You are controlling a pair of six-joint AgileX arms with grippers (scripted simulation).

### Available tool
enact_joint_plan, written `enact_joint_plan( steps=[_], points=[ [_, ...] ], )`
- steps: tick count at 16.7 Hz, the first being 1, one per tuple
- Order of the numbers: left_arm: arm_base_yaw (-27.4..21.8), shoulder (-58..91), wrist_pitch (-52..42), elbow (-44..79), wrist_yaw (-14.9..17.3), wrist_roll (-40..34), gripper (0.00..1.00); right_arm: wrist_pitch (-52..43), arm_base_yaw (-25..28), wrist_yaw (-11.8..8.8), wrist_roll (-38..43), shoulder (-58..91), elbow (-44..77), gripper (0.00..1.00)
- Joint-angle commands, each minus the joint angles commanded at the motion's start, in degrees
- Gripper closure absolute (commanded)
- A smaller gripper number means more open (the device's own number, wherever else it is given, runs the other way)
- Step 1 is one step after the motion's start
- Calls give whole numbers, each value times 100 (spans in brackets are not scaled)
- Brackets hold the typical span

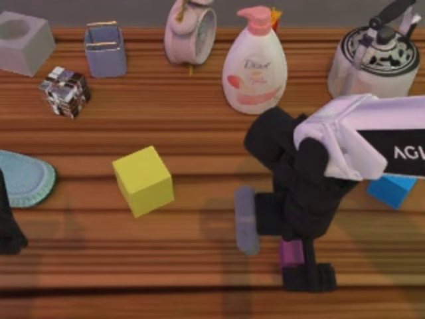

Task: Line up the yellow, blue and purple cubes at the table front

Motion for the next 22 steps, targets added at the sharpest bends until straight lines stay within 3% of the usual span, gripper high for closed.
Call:
enact_joint_plan(
  steps=[9,15,18,22],
  points=[
    [0,0,0,0,0,0,0,-1461,24,-4,-44,-532,900,0],
    [0,0,0,0,0,0,0,-1510,-78,1,-23,-509,973,0],
    [0,0,0,0,0,0,0,-1564,-628,22,114,-306,1207,0],
    [0,0,0,0,0,0,0,-1667,-1909,66,419,66,1594,0]
  ],
)
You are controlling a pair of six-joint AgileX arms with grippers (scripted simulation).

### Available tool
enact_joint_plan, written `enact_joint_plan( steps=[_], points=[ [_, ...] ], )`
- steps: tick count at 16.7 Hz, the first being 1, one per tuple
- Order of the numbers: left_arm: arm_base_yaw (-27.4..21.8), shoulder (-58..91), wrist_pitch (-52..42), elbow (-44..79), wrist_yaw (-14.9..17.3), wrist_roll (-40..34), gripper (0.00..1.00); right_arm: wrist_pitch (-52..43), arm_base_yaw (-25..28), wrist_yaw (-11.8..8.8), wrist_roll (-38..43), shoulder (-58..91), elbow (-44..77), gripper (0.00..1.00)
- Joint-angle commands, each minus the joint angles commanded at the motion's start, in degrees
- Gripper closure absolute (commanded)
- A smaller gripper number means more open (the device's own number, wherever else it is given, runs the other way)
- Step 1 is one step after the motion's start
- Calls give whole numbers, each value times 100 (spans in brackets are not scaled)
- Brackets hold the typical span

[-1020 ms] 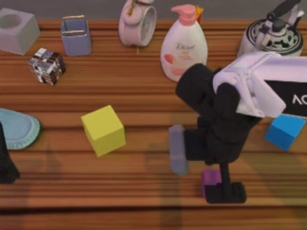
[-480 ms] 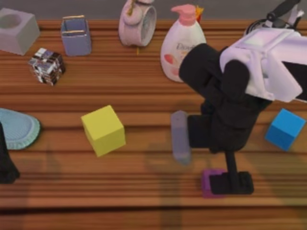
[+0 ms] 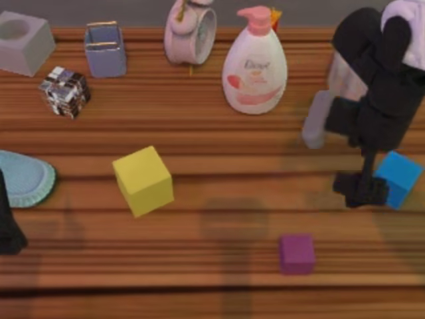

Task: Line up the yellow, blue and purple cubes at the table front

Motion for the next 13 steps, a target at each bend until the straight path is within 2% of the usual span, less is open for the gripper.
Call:
enact_joint_plan(
  steps=[3,5,13],
  points=[
    [0,0,0,0,0,0,0,-43,-871,36,229,225,264,0],
    [0,0,0,0,0,0,0,-47,-1156,48,327,300,378,0],
    [0,0,0,0,0,0,0,188,-1200,50,357,379,219,0]
  ],
)
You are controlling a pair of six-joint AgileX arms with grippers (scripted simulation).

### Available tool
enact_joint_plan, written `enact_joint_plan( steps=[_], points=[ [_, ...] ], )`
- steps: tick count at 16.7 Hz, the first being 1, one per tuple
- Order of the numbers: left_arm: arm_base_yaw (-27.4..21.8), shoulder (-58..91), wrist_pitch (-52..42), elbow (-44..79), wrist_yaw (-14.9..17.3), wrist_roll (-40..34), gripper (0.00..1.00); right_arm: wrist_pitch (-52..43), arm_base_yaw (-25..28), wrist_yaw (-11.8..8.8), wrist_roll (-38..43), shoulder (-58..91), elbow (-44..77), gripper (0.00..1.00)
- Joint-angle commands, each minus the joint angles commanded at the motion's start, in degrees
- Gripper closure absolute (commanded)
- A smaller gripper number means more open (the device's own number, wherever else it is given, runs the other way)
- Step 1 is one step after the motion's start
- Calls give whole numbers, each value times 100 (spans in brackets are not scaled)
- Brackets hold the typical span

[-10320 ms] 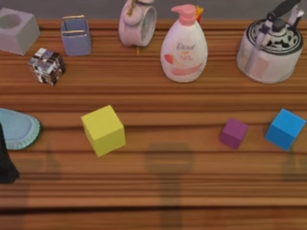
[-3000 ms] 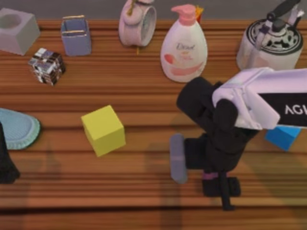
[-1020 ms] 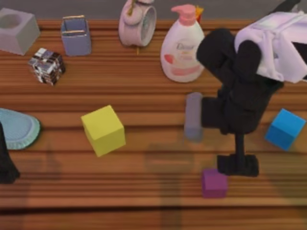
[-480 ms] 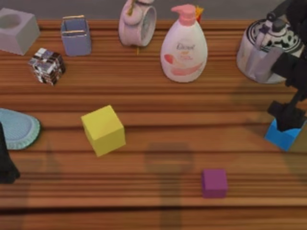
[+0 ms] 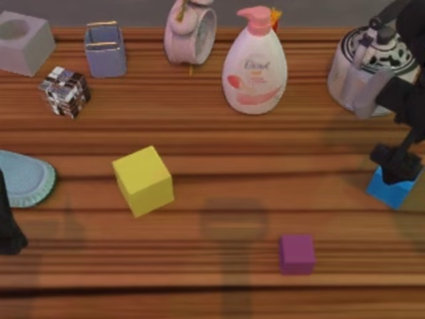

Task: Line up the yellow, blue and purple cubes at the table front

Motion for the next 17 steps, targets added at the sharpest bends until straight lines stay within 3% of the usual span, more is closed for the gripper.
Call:
enact_joint_plan(
  steps=[6,12,17],
  points=[
    [0,0,0,0,0,0,0,1386,2,4,13,548,-787,0],
    [0,0,0,0,0,0,0,1591,3,5,11,656,-921,0],
    [0,0,0,0,0,0,0,1591,3,5,11,656,-921,38]
  ],
)
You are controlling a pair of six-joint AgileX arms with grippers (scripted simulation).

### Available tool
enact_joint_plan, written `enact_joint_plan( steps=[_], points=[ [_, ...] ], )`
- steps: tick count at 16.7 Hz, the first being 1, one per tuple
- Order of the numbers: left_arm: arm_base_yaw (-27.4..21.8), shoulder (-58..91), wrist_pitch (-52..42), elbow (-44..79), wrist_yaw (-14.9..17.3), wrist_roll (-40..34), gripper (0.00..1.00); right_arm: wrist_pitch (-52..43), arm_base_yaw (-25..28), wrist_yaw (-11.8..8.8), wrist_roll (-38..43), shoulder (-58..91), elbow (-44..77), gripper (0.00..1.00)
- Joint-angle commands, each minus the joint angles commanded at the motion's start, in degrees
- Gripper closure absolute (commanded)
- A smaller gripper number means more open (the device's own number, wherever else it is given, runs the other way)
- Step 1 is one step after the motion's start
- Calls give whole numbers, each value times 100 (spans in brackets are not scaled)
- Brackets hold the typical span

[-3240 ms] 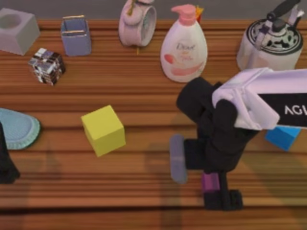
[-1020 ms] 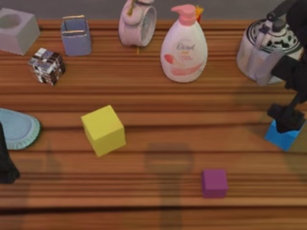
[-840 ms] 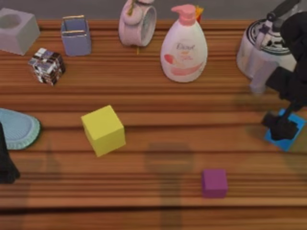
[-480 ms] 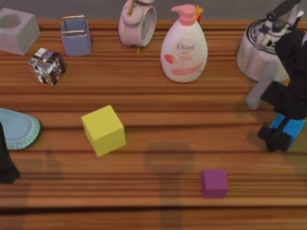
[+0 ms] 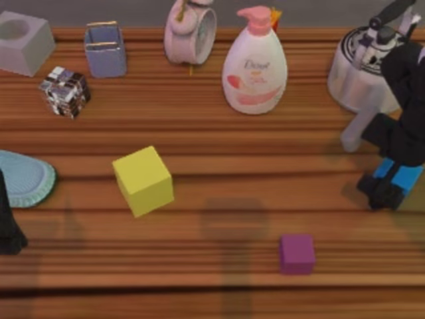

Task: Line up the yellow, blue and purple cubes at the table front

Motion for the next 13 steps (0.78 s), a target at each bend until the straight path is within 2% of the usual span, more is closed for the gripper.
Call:
enact_joint_plan(
  steps=[8,13],
  points=[
    [0,0,0,0,0,0,0,0,0,0,0,0,0,98],
    [0,0,0,0,0,0,0,0,0,0,0,0,0,100]
  ],
)
